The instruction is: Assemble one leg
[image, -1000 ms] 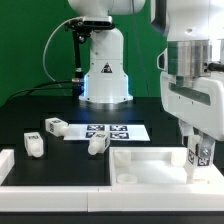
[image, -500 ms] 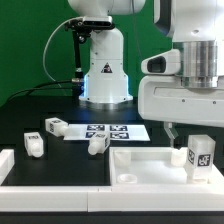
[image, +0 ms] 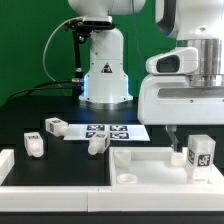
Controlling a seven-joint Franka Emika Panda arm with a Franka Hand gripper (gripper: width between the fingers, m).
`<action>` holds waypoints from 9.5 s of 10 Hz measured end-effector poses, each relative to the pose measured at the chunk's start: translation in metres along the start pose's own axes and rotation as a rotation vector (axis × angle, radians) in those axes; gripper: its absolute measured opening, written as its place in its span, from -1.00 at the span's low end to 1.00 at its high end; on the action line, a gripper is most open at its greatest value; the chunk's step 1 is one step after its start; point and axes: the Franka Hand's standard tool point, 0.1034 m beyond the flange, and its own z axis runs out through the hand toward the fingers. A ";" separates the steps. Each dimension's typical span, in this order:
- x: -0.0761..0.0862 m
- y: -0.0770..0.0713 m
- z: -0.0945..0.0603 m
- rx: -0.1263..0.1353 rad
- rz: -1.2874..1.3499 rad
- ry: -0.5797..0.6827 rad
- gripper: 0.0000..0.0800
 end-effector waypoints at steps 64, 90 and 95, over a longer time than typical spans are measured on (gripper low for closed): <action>-0.003 0.011 0.010 0.020 1.302 -0.046 -0.27; -0.003 0.008 0.012 -0.040 1.037 0.034 -0.29; -0.007 0.012 0.012 0.021 1.749 -0.027 -0.29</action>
Offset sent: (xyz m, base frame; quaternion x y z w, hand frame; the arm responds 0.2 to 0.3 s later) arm 0.0000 0.0000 0.0000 0.0000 0.0000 0.1296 0.9916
